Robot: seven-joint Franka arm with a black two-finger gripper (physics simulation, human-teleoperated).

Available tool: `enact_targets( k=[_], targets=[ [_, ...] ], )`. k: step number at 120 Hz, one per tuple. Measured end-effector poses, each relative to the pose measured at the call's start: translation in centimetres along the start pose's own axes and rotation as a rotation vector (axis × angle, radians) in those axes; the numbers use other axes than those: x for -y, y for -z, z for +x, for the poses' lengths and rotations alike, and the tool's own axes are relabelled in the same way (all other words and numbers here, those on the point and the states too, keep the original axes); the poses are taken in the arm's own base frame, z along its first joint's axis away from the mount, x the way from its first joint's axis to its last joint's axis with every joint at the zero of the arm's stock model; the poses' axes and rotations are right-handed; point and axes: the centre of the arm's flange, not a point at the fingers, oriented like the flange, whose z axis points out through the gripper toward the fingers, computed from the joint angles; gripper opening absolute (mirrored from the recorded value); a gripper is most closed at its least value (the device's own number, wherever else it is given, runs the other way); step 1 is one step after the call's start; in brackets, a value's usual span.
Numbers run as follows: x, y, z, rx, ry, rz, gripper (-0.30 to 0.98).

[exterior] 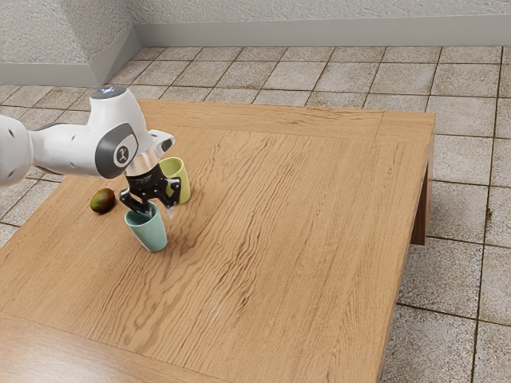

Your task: Place the right cup onto the left cup

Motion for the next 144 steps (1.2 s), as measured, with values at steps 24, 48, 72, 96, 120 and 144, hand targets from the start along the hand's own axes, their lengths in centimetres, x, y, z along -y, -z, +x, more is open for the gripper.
enact_targets(
  k=[24,48,72,96,120,144],
  targets=[
    [-0.1,-0.2,-0.2,0.005,-0.007,-0.002,-0.02],
    [0.1,-0.6,-0.3,0.012,-0.007,0.002,-0.08],
    [0.2,-0.1,-0.2,0.005,-0.005,-0.001,-0.09],
    [-0.7,5.0,1.7,-0.052,-0.011,-0.027,-0.09],
    [-2.2,13.7,5.6,-0.106,-0.01,-0.025,-0.09],
    [-3.5,13.2,9.9,-0.07,-0.005,0.049,-0.1]
  ],
)
